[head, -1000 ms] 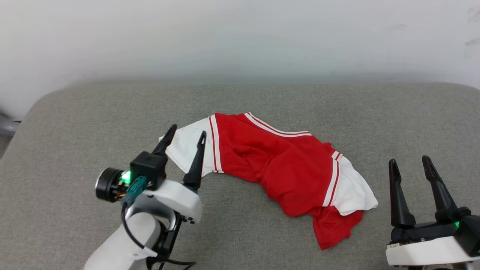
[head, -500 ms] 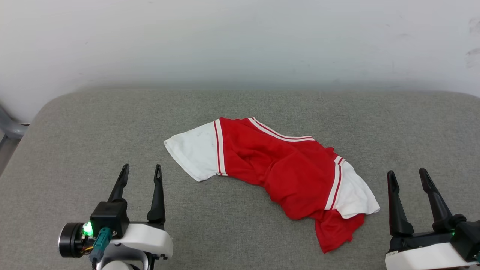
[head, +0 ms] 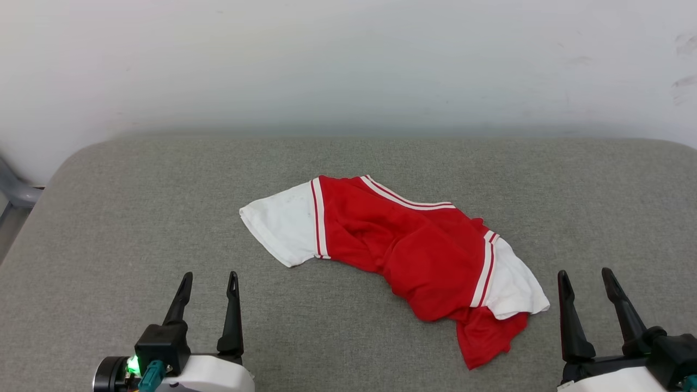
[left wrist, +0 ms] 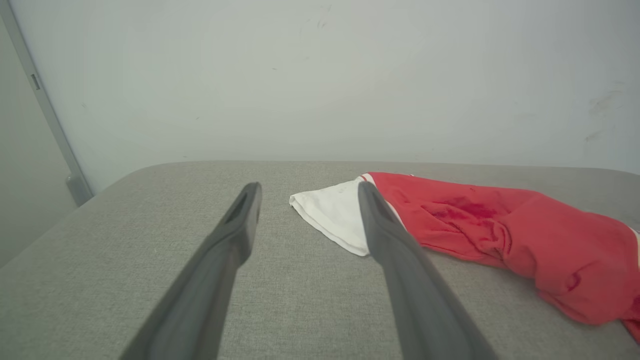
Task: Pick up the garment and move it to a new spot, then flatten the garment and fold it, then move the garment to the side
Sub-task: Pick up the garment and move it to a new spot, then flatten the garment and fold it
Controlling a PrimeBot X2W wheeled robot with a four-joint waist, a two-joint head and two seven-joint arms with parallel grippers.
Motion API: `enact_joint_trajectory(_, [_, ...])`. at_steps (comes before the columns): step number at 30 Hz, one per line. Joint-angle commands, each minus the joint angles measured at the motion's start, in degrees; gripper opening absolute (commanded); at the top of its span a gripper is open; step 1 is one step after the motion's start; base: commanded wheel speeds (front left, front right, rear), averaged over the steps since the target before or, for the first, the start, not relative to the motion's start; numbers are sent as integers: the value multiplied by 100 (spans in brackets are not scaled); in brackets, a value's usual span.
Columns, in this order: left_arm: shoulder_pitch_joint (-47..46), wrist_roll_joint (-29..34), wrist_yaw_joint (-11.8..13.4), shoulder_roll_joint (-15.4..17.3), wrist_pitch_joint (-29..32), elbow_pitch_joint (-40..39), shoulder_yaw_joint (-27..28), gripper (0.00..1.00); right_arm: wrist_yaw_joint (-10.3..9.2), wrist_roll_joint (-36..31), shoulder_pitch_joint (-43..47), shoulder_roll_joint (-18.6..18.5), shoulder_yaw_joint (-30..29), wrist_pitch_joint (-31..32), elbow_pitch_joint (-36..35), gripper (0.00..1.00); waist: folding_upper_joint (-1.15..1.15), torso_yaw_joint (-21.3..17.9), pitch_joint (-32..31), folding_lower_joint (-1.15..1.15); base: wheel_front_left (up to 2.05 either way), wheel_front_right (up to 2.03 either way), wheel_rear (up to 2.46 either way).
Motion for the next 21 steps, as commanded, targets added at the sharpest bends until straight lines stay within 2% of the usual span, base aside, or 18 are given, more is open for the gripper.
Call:
enact_joint_trajectory(1, [78, 66, -64, -52, -15, 7, 72, 100, -4, 17, 62, 11, -11, -12, 31, 100, 0, 2, -12, 0, 0, 0, 0])
enact_joint_trajectory(14, [226, 476, -552, -451, -15, 124, 517, 100, -4, 54, 120, 11, -25, -12, 222, 100, 0, 9, -63, 0, 0, 0, 0])
enact_joint_trajectory(21, [226, 616, -694, -557, -15, 141, 681, 100, -4, 50, 106, 11, -26, -12, 245, 100, 0, 8, -50, 0, 0, 0, 0])
